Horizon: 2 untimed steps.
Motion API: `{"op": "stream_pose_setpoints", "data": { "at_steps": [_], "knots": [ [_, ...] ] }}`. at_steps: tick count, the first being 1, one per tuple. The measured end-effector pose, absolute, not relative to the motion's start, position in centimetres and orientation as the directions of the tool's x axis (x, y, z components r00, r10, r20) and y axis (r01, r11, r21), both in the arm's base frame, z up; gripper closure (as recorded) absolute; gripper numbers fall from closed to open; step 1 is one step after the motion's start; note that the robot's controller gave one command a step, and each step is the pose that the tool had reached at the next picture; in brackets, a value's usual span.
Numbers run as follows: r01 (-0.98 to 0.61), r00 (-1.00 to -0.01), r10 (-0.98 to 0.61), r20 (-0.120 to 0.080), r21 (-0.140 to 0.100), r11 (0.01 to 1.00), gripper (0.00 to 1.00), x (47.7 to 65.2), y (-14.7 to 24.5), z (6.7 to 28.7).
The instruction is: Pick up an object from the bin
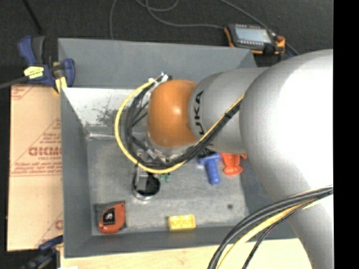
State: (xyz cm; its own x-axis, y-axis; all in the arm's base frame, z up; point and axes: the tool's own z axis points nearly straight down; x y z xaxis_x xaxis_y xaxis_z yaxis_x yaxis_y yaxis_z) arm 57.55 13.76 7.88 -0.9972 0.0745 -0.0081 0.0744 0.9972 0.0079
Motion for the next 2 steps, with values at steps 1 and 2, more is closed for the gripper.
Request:
{"op": "stream_pose_setpoints", "data": {
  "at_steps": [1,2],
  "knots": [
    [0.075,-0.997,0.075,-0.003,0.005,0.997,1.00,58.0,12.0,9.7],
    [0.079,-0.997,0.079,-0.002,0.000,0.997,1.00,60.4,8.8,13.7]
  ]
}}
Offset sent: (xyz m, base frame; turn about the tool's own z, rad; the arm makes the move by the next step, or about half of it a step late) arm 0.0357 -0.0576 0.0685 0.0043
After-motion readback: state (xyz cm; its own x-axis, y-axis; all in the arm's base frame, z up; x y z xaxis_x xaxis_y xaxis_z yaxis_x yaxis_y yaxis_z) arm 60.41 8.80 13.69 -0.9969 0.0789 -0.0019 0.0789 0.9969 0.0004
